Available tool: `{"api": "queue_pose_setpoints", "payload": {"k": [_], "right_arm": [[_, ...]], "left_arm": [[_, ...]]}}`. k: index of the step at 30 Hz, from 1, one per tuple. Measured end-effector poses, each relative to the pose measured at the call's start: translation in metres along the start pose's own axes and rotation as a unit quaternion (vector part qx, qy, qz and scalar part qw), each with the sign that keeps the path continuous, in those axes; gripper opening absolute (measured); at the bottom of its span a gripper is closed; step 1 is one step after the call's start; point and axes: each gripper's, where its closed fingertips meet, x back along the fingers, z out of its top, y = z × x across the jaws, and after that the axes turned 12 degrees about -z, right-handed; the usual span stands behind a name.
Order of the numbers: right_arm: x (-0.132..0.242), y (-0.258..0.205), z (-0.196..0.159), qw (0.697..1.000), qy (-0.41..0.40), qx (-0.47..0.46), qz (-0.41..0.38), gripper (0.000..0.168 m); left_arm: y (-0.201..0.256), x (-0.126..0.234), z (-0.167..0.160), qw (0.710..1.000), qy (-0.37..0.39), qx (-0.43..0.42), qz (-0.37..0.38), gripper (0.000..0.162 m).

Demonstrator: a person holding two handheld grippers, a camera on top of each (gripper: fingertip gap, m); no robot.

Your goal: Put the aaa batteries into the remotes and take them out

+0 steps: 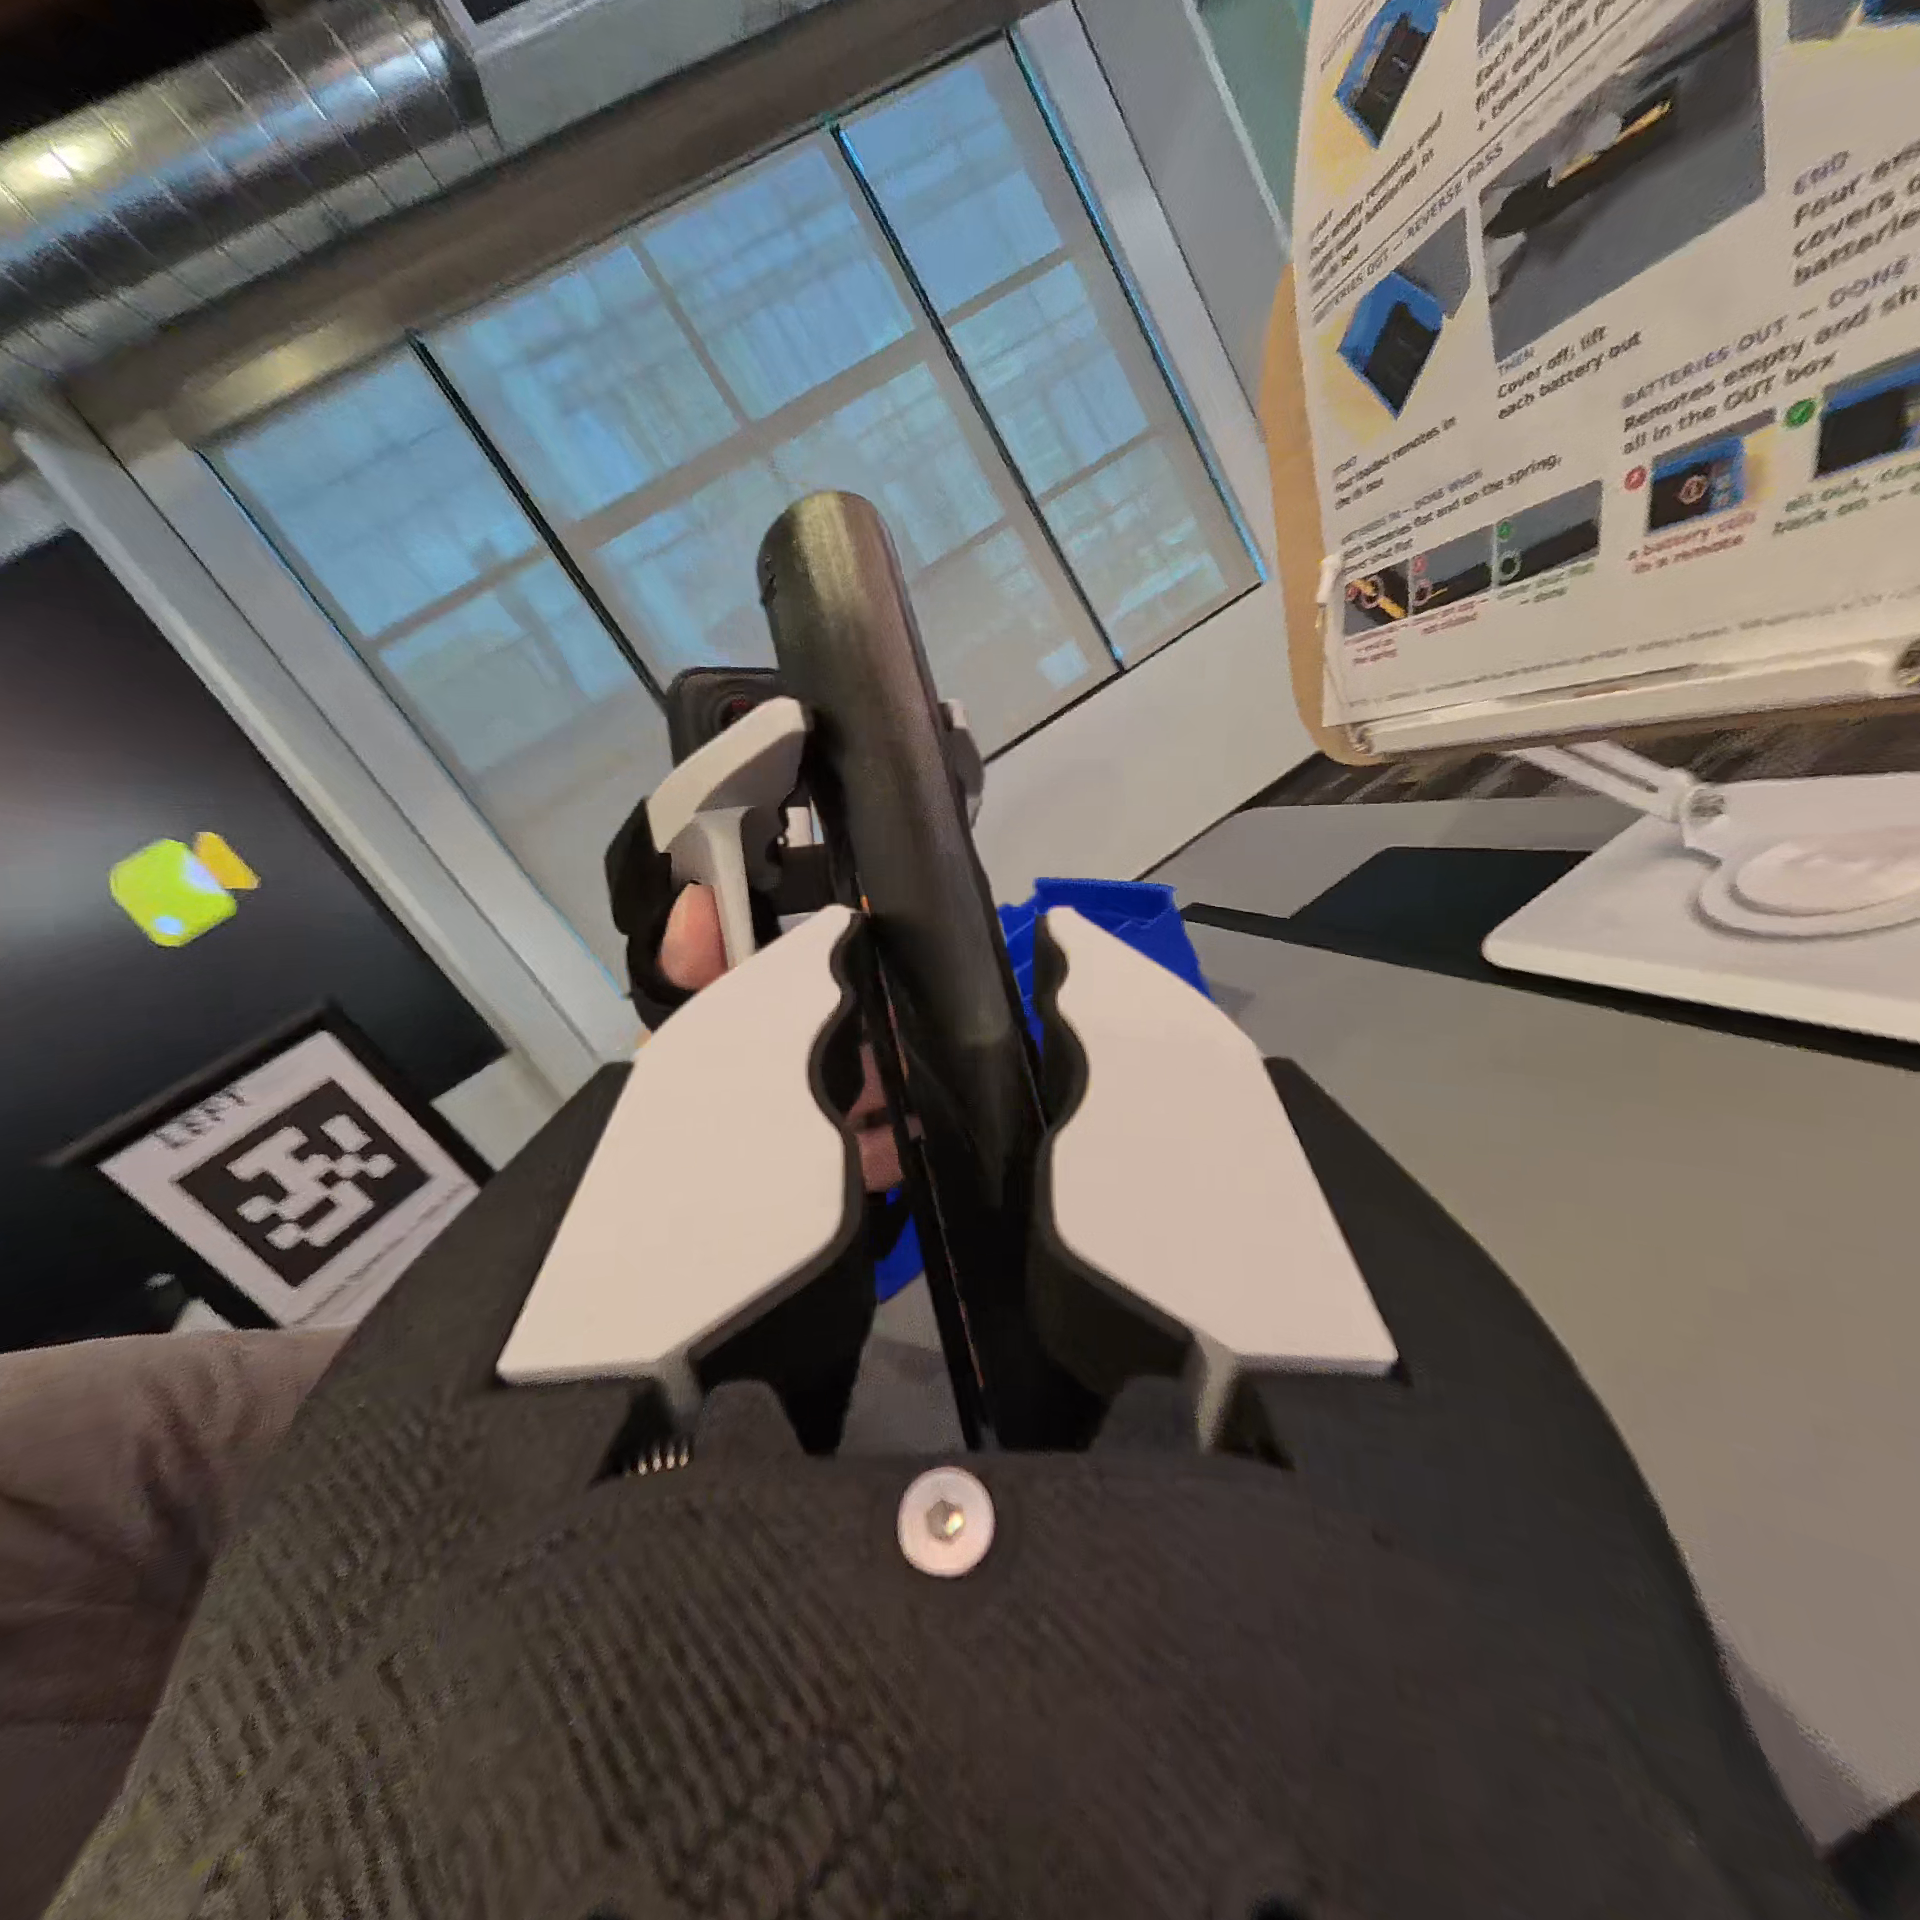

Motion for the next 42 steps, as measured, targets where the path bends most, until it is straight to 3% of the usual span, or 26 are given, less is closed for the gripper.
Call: {"api": "queue_pose_setpoints", "payload": {"k": [6,9,20,27,42], "right_arm": [[-0.002,-0.005,-0.004,1.0,0.006,-0.008,0.014,0.032],[-0.001,-0.007,-0.004,0.999,-0.002,-0.016,0.029,0.024],[0.002,-0.012,-0.008,0.997,-0.039,-0.013,0.058,0.026],[0.005,-0.019,-0.01,0.994,-0.093,0.026,0.058,0.023],[0.006,-0.024,-0.017,0.986,-0.132,0.078,0.063,0.023]], "left_arm": [[0.0,-0.001,-0.002,0.999,0.007,0.045,-0.018,0.023],[0.0,0.0,-0.002,0.998,0.008,0.062,-0.027,0.024],[0.009,-0.004,-0.006,0.999,-0.038,0.024,-0.028,0.024],[0.015,-0.004,-0.004,0.998,-0.04,0.024,-0.041,0.023],[0.02,-0.004,-0.004,0.997,-0.05,0.03,-0.055,0.023]]}}
